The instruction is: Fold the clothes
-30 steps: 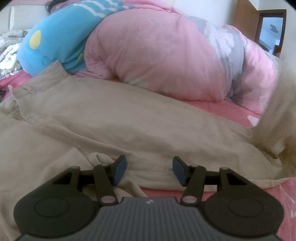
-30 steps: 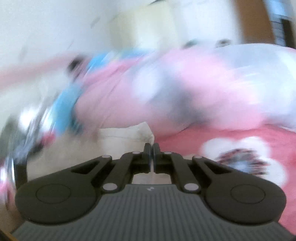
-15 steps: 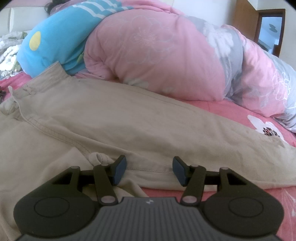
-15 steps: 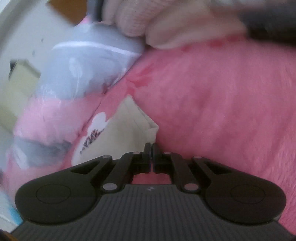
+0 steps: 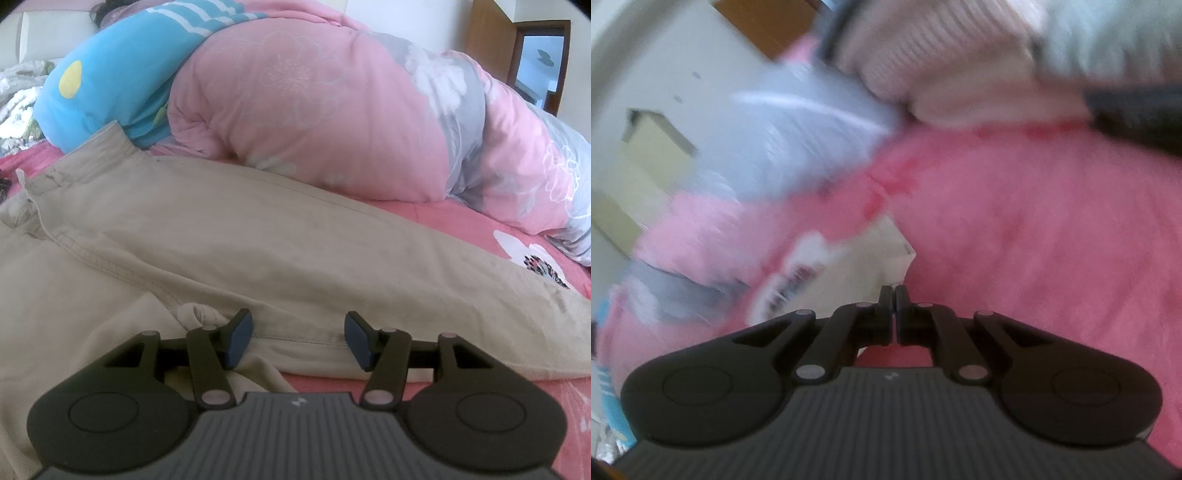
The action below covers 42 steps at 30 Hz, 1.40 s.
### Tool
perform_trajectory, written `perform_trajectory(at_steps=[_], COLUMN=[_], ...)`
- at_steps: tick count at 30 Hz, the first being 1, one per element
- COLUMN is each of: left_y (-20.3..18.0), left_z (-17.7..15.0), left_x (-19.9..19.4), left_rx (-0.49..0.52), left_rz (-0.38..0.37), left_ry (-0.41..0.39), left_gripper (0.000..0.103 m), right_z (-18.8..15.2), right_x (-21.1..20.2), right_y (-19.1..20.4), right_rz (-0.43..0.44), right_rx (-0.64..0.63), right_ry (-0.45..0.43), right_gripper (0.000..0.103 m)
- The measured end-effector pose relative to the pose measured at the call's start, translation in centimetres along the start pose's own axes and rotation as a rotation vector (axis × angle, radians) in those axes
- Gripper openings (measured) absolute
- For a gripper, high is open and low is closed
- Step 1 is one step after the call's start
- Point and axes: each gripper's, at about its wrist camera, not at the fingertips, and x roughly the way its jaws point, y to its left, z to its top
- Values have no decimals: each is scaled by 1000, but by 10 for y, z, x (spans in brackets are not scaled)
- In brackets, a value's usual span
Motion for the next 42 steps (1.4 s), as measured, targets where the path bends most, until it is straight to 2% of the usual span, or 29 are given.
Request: perform_trajectory(at_steps=[1, 4, 7, 10, 12, 16, 20, 22, 23, 26, 30, 33, 36, 39, 41, 42], left_y=[0, 0, 0, 0, 0, 0, 1, 1, 1, 2, 1, 1, 2, 6, 8, 8], left_z=[0, -1, -1, -1, -1, -1, -2, -2, -2, -3, -3, -3, -3, -2, -2, -2], left_x=[0, 0, 0, 0, 0, 1, 1, 1, 2, 2, 2, 2, -1, -4, -4, -4], left_rx=[0, 1, 0, 1, 2, 7, 11, 14, 14, 13, 13, 10, -4, -22, -30, -33], left_rz=[0, 1, 0, 1, 2, 4, 5, 5, 5, 3, 3, 4, 1, -4, -8, -10], left_ry=[0, 0, 0, 1, 1, 1, 1, 1, 1, 0, 0, 2, -1, -12, -16, -17], left_gripper=[57, 57, 57, 57, 57, 57, 58, 59, 59, 59, 59, 59, 59, 59, 59, 59], right_z=[0, 3, 6, 4, 4, -8, -43, -58, -63, -46, -13, -20, -48, -78, -96, -102], right_x=[4, -4, -22, -33, -27, 20, 88, 123, 144, 190, 195, 165, 154, 171, 198, 210], right_y=[-5, -3, 2, 24, 51, 128, 196, 220, 226, 229, 237, 245, 261, 288, 303, 309], right_rz=[-10, -82, -172, -157, -93, 77, 191, 163, 110, 60, -53, 45, 141, 185, 168, 156], right_rx=[23, 7, -58, -177, -288, -515, -663, -713, -729, -708, -636, -672, -747, -840, -862, -870], right_ry=[20, -8, -88, -154, -143, 34, 241, 299, 313, 269, 234, 287, 391, 475, 516, 499], right_gripper=[1, 3, 5, 6, 8, 14, 15, 15, 14, 7, 13, 14, 14, 14, 13, 13])
